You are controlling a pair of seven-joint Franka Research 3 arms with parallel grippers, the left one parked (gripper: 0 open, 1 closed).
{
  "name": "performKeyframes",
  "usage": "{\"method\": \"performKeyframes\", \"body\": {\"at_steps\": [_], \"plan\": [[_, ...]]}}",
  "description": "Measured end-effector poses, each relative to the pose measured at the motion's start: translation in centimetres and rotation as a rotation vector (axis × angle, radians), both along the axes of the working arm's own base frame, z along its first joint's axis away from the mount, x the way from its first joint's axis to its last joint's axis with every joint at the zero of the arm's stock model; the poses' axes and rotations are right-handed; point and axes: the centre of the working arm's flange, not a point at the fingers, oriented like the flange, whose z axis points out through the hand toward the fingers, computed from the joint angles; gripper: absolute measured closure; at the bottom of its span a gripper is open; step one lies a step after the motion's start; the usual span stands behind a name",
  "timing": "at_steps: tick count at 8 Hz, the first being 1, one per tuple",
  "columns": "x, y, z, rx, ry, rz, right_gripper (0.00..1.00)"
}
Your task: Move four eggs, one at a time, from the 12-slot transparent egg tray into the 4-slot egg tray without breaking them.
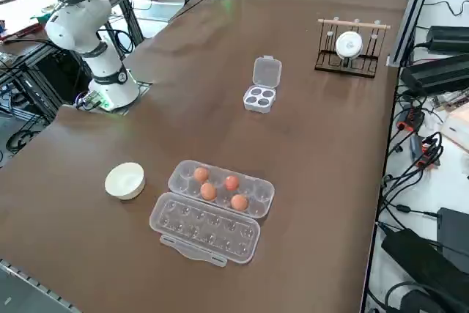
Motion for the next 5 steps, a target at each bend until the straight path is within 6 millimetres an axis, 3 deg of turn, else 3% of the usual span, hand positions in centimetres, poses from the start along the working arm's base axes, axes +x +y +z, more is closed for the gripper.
{"method": "performKeyframes", "body": {"at_steps": [5], "plan": [[0.12,-0.68,0.00,0.000,-0.001,-0.012,0.00]]}}
